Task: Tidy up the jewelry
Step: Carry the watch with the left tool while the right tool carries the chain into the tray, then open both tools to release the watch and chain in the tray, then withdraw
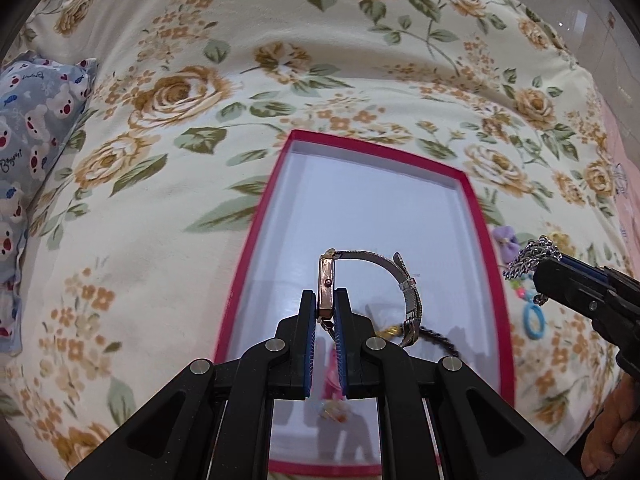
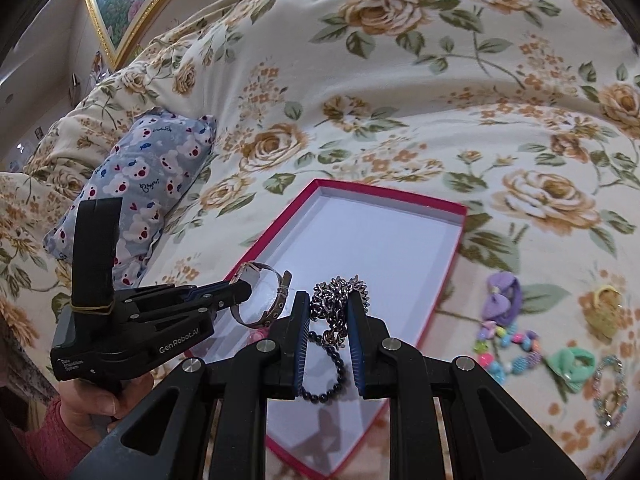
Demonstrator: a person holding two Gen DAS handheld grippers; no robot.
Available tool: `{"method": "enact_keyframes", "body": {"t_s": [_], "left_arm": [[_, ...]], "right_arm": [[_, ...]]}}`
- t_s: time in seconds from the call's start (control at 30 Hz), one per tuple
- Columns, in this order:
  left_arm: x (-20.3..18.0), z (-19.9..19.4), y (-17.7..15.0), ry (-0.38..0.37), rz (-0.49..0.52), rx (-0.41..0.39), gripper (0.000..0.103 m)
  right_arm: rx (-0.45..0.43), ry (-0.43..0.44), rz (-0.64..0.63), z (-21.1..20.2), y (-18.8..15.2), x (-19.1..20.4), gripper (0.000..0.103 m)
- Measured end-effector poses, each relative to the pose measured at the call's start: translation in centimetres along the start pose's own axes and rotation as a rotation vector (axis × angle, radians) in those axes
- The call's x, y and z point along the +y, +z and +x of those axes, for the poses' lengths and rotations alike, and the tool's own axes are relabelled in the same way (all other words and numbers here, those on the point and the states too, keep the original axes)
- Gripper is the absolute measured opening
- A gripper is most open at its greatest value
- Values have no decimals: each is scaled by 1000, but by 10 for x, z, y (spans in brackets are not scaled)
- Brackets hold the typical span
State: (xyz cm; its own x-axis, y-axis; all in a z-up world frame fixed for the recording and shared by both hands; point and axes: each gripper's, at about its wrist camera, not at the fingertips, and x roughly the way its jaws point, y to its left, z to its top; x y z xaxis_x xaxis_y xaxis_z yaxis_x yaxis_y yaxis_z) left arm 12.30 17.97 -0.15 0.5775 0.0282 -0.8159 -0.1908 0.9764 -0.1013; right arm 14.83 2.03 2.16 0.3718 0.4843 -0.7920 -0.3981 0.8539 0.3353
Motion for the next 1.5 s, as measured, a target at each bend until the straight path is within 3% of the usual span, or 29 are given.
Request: {"method": "enact_keyframes", "body": {"t_s": [0.37,0.7,1.03,1.23,1.43,1.5], "left_arm": [[8,38,13,33,-5,47,8],[0,56,12,62,28,68,9],[-8,56,11,87,58,68,10],[-9,57,10,86,53,81,20],[-8,53,11,86,45,76,21],[-7,47,11,87,36,63,22]], "right_arm": [[95,2,15,47,-12,-8,18],[152,3,45,63,-24,-21,18],[161,-2,35,67,-25,-19,19],[159,7,46,67,-26,-19,22],[139,15,76,58,-27,-22,24],[126,19,83,51,-26,-22,32]]}}
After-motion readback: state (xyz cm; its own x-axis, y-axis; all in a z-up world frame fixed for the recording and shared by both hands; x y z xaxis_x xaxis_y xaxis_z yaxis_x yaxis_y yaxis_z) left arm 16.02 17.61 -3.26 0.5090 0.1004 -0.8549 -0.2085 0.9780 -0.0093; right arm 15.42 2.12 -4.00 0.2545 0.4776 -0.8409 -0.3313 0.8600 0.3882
